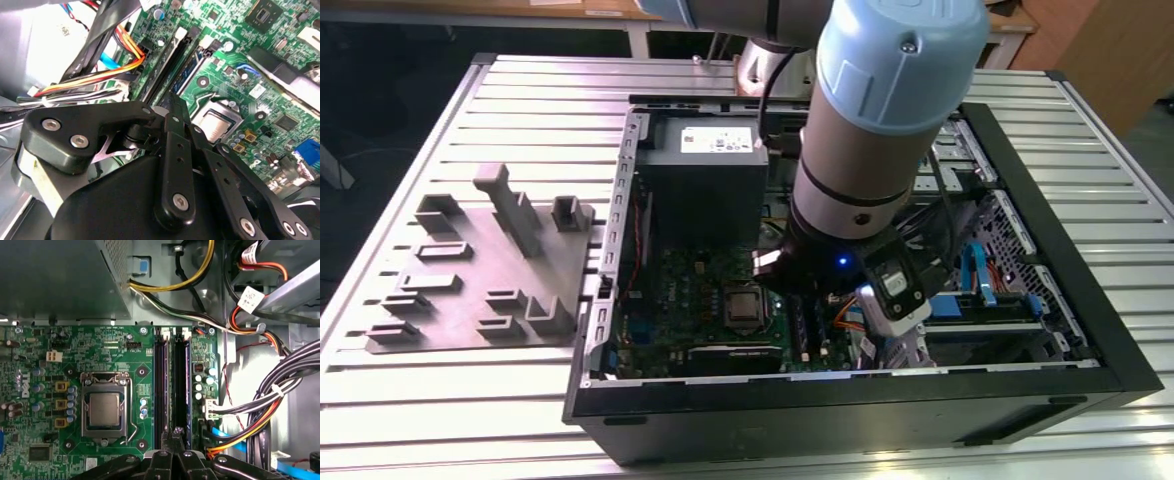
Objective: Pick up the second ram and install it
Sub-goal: 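Press down the second ram until it locks into place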
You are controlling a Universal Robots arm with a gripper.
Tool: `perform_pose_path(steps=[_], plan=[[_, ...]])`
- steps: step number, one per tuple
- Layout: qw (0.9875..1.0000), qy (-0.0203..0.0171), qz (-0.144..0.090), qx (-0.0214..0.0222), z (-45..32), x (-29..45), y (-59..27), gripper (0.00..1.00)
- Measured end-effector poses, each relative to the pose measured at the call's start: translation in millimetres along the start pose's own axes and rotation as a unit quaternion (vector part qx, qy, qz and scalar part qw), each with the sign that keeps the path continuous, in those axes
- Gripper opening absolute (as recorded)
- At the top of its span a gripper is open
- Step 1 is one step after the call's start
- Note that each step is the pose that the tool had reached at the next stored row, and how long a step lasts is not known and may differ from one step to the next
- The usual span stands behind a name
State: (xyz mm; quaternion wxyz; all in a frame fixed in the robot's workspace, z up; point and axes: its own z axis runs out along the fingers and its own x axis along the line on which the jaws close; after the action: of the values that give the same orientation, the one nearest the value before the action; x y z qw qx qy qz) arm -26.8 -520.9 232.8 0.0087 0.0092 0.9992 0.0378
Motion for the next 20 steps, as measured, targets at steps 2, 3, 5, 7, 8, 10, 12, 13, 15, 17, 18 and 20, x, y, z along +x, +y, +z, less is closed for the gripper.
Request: perform_pose_path(steps=[2, 3, 5, 7, 8, 10, 12, 13, 15, 17, 18, 20], plan=[[1.0, -0.0001, 0.0, 0.0005, -0.1, 0.0, -1.9, 0.1], [1.0, 0.0, 0.0, 0.0015, -0.2, 0.0, -2.8, 0.1], [1.0, 0.0, 0.0, 0.0031, 0.0, -0.1, -4.4, 0.1], [1.0, 0.0001, -0.003, 0.0037, 0.7, -0.1, -5.7, 0.1], [1.0, 0.0001, -0.004, 0.0036, 1.5, -0.1, -5.9, 0.1], [1.0, 0.0004, -0.006, 0.0038, 3.7, 0.0, -6.2, 0.1], [1.0, 0.0005, -0.008, 0.0037, 6.1, 0.5, -6.4, 0.1], [1.0, 0.0006, -0.009, 0.0037, 7.0, 0.9, -6.4, 0.1], [0.9999, 0.0007, -0.01, 0.004, 7.6, 1.7, -6.6, 0.1], [0.9999, 0.0007, -0.011, 0.0038, 9.5, 2.0, -6.6, 0.1], [0.9999, 0.0008, -0.011, 0.004, 10.6, 2.1, -6.8, 0.1], [0.9999, 0.0009, -0.012, 0.0042, 11.7, 2.2, -6.9, 0.1]])
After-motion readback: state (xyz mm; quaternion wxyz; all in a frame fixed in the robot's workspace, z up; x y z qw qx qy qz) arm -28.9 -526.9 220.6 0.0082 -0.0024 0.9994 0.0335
